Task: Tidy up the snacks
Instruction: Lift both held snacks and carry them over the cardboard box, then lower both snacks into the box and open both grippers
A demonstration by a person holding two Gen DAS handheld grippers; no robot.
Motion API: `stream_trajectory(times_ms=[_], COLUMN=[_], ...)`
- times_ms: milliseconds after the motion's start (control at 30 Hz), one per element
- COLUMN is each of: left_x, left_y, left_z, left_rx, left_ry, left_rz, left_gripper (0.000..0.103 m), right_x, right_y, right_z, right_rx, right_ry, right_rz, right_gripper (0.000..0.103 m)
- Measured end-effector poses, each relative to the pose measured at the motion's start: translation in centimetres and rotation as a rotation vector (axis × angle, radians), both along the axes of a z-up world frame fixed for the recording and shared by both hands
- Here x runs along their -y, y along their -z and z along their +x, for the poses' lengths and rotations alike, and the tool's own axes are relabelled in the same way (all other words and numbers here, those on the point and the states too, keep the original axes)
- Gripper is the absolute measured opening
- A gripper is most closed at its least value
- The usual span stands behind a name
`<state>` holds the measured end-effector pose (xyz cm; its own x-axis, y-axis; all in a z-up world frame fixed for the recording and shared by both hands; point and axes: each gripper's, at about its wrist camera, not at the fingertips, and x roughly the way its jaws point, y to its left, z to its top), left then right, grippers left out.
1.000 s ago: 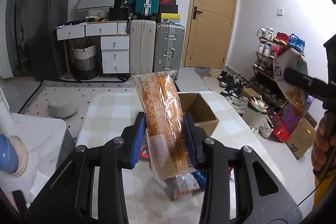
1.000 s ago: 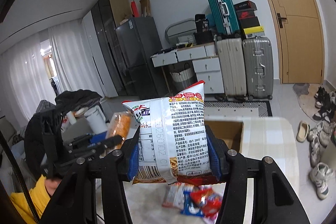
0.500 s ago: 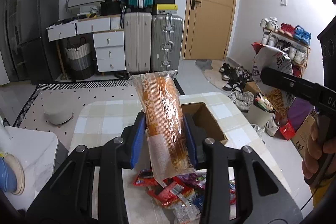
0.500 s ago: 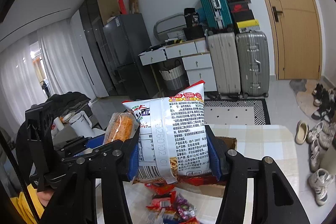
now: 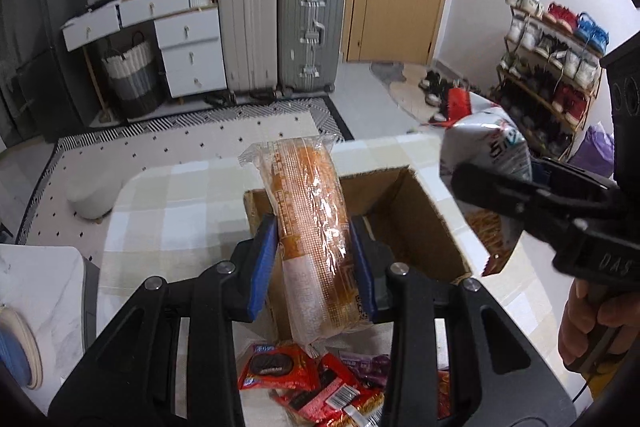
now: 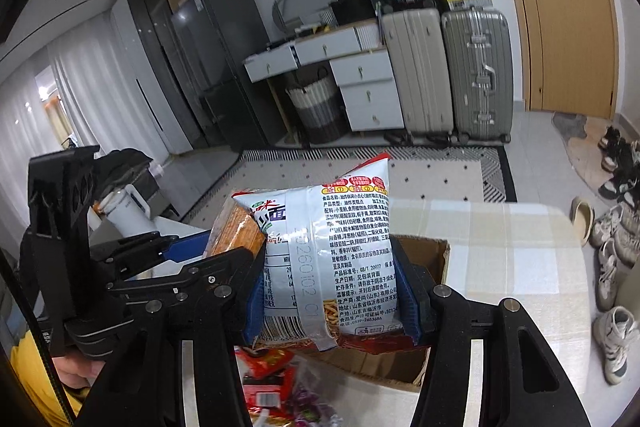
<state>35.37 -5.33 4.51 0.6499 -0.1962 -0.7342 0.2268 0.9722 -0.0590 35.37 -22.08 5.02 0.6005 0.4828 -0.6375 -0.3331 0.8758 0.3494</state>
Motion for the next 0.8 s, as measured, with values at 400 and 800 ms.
stream_trajectory(times_ms=[400, 800], left_x=[2.7, 3.1], left_y=[7.9, 14.2], left_z=[8.6, 12.8], left_rx=[-0.140, -0.208], left_ry=[0.016, 0.006], left_rz=[0.016, 0.025], left_gripper=[0.033, 0.033], right_x=[-0.8, -1.9], right_y=[8.1, 10.7], right_z=[4.4, 5.0], right_rx=[-0.167, -0.210], right_ry=[-0.038, -0.055], right_rz=[-0.070, -0.113], right_gripper=[0.054, 0.054])
